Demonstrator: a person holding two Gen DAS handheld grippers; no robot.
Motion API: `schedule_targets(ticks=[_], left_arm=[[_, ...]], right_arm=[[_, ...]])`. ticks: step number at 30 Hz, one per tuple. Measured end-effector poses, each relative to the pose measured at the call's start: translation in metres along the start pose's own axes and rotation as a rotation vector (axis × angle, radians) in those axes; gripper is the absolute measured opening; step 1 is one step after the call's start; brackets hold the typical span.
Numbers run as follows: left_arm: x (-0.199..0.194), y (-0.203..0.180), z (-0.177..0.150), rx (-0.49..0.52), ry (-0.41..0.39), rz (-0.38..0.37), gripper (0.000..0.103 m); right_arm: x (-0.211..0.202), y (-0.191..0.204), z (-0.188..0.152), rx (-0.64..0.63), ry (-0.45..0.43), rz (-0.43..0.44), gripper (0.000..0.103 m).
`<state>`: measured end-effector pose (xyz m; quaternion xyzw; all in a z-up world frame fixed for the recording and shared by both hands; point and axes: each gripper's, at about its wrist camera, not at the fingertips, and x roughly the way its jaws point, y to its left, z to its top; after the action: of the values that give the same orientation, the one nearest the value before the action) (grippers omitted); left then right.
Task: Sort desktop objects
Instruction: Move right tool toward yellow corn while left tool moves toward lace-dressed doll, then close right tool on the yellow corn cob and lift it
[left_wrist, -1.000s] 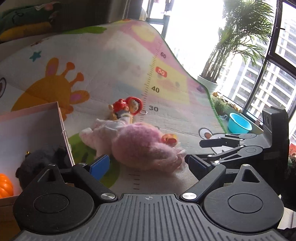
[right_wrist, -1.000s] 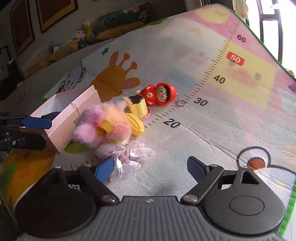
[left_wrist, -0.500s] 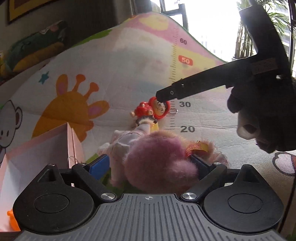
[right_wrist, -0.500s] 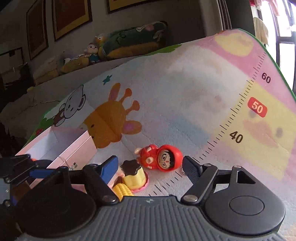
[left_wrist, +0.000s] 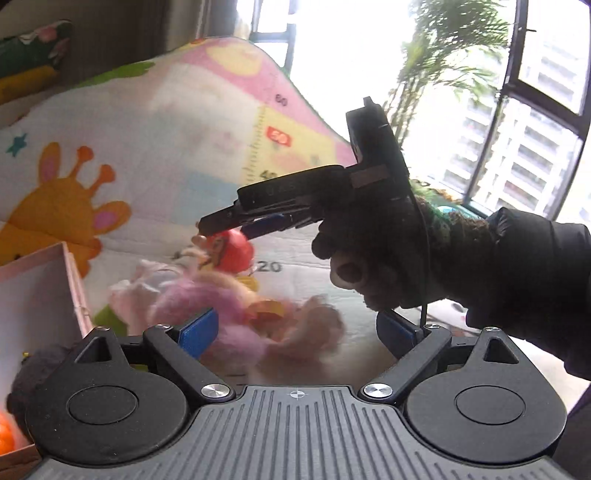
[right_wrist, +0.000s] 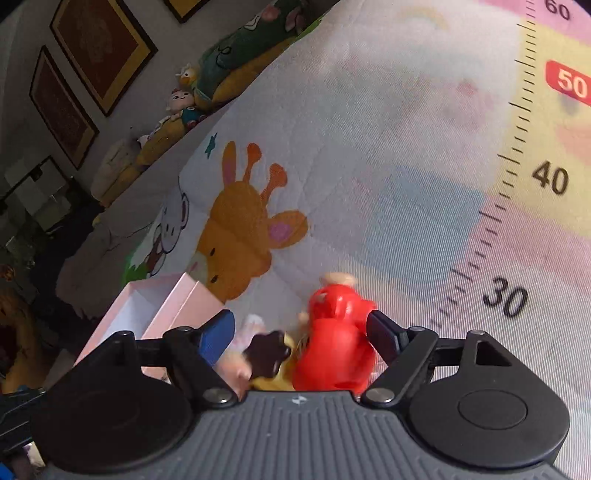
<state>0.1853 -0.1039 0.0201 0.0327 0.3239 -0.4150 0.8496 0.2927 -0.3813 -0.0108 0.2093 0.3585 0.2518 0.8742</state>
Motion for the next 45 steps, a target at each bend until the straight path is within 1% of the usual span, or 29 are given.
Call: schedule_targets(ticks=[2, 3, 4, 6, 7, 8, 10, 12, 14, 16, 18, 19, 20, 21, 23, 24, 25, 27, 29, 30, 32, 34, 35, 37, 38, 39, 41, 44, 45], left_arm=[[0.012, -0.003, -0.002, -0.007, 0.031, -0.077, 0.096], [0.020, -0.005, -0.003, -0.008, 0.046, -0.095, 0.096], [0.030, -0.008, -0.004, -0.009, 0.062, -0.096, 0.096], [0.048, -0.014, -0.005, 0.008, 0.074, -0.053, 0.096], [0.054, -0.020, -0.006, 0.033, 0.067, -0.020, 0.096], [0.058, -0.026, -0.007, 0.068, 0.054, 0.022, 0.096], [0.065, -0.040, -0.013, 0.154, 0.021, 0.120, 0.095], [0.073, -0.052, -0.020, 0.223, 0.005, 0.234, 0.079], [0.079, -0.059, -0.024, 0.265, -0.003, 0.303, 0.077], [0.085, -0.062, -0.024, 0.272, 0.012, 0.321, 0.076], [0.091, -0.065, -0.024, 0.277, 0.042, 0.283, 0.072], [0.092, -0.065, -0.024, 0.281, 0.058, 0.255, 0.073], [0.091, -0.064, -0.025, 0.280, 0.068, 0.245, 0.073], [0.091, -0.061, -0.025, 0.268, 0.075, 0.269, 0.073], [0.084, -0.044, -0.024, 0.212, 0.079, 0.356, 0.072], [0.078, -0.032, -0.023, 0.163, 0.083, 0.382, 0.068], [0.072, -0.020, -0.022, 0.107, 0.094, 0.389, 0.065], [0.057, -0.002, -0.023, 0.031, 0.102, 0.423, 0.070], [0.043, 0.007, -0.027, 0.016, 0.098, 0.462, 0.074], [0.037, 0.009, -0.029, 0.009, 0.095, 0.451, 0.079], [0.023, 0.005, -0.033, 0.001, 0.090, 0.343, 0.086], [0.022, -0.010, -0.033, 0.028, 0.082, 0.258, 0.088], [0.024, -0.021, -0.032, 0.063, 0.074, 0.241, 0.088], [0.034, -0.037, -0.031, 0.140, 0.059, 0.252, 0.089], [0.039, -0.042, -0.029, 0.168, 0.053, 0.264, 0.089], [0.044, -0.043, -0.028, 0.186, 0.050, 0.276, 0.089], [0.056, -0.040, -0.024, 0.190, 0.047, 0.298, 0.087], [0.071, -0.028, -0.020, 0.157, 0.062, 0.323, 0.081], [0.075, -0.025, -0.020, 0.150, 0.067, 0.335, 0.077]], right_arm=[[-0.033, 0.003, -0.014, 0.007, -0.034, -0.035, 0.080], [-0.052, 0.007, -0.020, -0.013, -0.061, -0.088, 0.080], [-0.065, 0.011, -0.024, -0.043, -0.082, -0.150, 0.080], [-0.082, 0.019, -0.028, -0.123, -0.111, -0.279, 0.080], [-0.087, 0.023, -0.030, -0.159, -0.121, -0.329, 0.080], [-0.091, 0.025, -0.030, -0.181, -0.125, -0.351, 0.078], [-0.095, 0.025, -0.029, -0.204, -0.123, -0.333, 0.075], [-0.091, 0.024, -0.030, -0.226, -0.115, -0.308, 0.074], [-0.085, 0.023, -0.032, -0.227, -0.106, -0.299, 0.074], [-0.079, 0.019, -0.034, -0.212, -0.096, -0.286, 0.073], [-0.075, 0.017, -0.038, -0.201, -0.100, -0.278, 0.073], [-0.075, 0.016, -0.040, -0.194, -0.104, -0.274, 0.073], [-0.076, 0.015, -0.042, -0.185, -0.107, -0.270, 0.073], [-0.077, 0.014, -0.045, -0.172, -0.110, -0.264, 0.073], [-0.081, 0.012, -0.051, -0.161, -0.110, -0.262, 0.073], [-0.084, 0.012, -0.054, -0.160, -0.111, -0.270, 0.073], [-0.086, 0.012, -0.056, -0.161, -0.110, -0.277, 0.073], [-0.090, 0.011, -0.062, -0.161, -0.106, -0.291, 0.073], [-0.091, 0.013, -0.065, -0.168, -0.104, -0.305, 0.073], [-0.090, 0.014, -0.066, -0.176, -0.104, -0.308, 0.073], [-0.087, 0.018, -0.067, -0.185, -0.106, -0.301, 0.073], [-0.082, 0.021, -0.063, -0.190, -0.099, -0.285, 0.073], [-0.078, 0.023, -0.061, -0.193, -0.093, -0.273, 0.073], [-0.071, 0.027, -0.055, -0.198, -0.082, -0.250, 0.072], [-0.068, 0.029, -0.053, -0.199, -0.076, -0.236, 0.068], [-0.066, 0.031, -0.051, -0.200, -0.072, -0.227, 0.068], [-0.064, 0.035, -0.050, -0.214, -0.070, -0.234, 0.067], [-0.060, 0.039, -0.051, -0.245, -0.070, -0.280, 0.067], [-0.058, 0.040, -0.050, -0.254, -0.067, -0.292, 0.067]])
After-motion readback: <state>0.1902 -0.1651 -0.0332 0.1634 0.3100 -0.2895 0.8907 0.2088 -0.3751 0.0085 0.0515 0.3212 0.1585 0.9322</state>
